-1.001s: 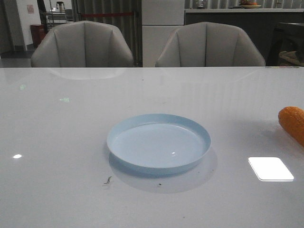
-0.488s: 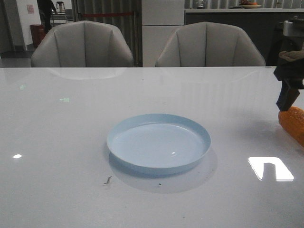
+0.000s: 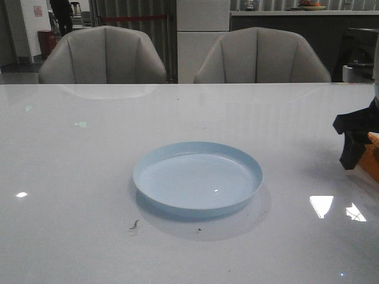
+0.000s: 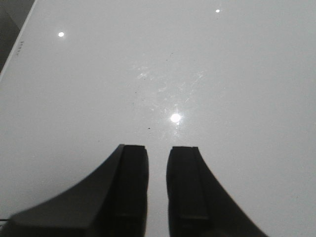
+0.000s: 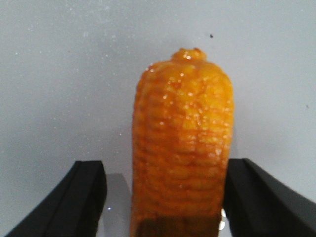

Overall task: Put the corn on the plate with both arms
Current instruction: 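Lower the right gripper and close it around the corn cob, then lift the corn cob and carry it over the plate, then lower the corn cob onto the plate and open the right gripper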

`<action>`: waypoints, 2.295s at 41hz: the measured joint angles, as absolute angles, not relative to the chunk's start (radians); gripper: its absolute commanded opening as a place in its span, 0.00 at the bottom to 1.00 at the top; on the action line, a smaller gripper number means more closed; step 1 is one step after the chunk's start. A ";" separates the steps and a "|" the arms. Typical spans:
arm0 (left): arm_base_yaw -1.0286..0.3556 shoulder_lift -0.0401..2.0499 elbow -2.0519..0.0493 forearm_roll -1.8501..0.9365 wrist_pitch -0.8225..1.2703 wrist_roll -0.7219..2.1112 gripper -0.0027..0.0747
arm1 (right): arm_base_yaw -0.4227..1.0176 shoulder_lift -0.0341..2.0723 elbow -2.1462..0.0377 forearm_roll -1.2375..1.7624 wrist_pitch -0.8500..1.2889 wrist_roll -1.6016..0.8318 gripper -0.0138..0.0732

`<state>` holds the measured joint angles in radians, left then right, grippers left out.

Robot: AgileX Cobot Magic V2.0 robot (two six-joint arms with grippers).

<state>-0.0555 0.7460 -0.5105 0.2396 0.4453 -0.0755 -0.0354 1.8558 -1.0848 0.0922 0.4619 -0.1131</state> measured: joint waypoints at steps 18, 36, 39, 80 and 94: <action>-0.055 0.746 -0.510 0.240 0.445 -0.075 0.30 | -0.035 1.858 -1.118 0.013 0.480 -0.113 0.29; -0.055 0.746 -0.510 0.240 0.445 -0.075 0.30 | 0.132 1.856 -1.348 0.000 0.598 -0.155 0.29; -0.055 0.746 -0.510 0.240 0.445 -0.075 0.30 | 0.181 1.856 -1.356 0.000 0.602 -0.168 0.29; -0.055 0.746 -0.510 0.240 0.444 -0.075 0.30 | 0.548 1.980 -1.358 0.019 0.617 -0.183 0.39; -0.055 0.746 -0.510 0.240 0.444 -0.075 0.30 | 0.559 1.982 -1.358 0.030 0.560 -0.183 0.82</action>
<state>-0.0555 0.7460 -0.5105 0.2396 0.4439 -0.0755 0.5587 1.9818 -1.3582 0.0301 0.5596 -0.1830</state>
